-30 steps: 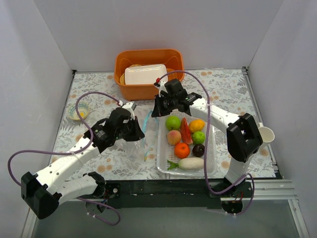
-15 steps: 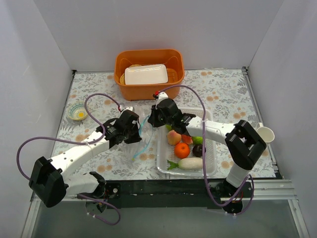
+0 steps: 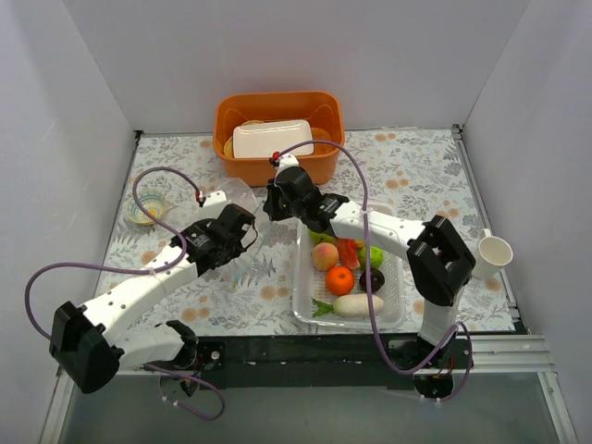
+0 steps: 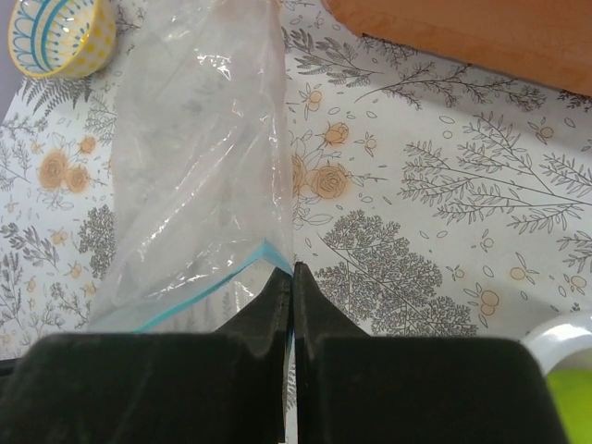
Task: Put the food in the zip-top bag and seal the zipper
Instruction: Open the zipper of the food storage bag.
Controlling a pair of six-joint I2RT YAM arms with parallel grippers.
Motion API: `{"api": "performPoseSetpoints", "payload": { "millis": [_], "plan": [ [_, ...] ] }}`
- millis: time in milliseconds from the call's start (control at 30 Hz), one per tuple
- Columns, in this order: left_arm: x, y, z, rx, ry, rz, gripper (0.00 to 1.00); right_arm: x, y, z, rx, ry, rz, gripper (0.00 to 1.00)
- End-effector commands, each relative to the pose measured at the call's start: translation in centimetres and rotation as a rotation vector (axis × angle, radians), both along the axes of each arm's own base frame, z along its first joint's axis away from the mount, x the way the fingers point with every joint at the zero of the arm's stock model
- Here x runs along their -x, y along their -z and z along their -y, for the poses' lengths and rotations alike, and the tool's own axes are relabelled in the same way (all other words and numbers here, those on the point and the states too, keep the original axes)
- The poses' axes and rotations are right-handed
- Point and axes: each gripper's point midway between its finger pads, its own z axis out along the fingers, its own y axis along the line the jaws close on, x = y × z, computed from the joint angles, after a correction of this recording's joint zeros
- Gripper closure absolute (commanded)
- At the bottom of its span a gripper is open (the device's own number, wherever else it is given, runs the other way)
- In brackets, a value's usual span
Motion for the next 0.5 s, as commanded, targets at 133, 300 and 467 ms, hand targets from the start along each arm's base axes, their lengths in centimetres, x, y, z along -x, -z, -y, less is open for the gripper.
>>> {"api": "performPoseSetpoints", "payload": {
  "millis": [133, 300, 467],
  "plan": [
    [-0.8, -5.6, -2.4, 0.000, -0.063, 0.204, 1.00, -0.1, 0.3, -1.6, 0.043, -0.069, -0.059, 0.99],
    [-0.4, -4.3, -2.3, -0.011, -0.083, 0.143, 1.00, -0.2, 0.0, -2.4, 0.048, -0.132, -0.077, 0.99],
    [-0.5, -3.7, -1.0, 0.042, -0.069, 0.125, 1.00, -0.7, -1.9, -1.9, 0.031, -0.160, -0.081, 0.69]
  ]
}}
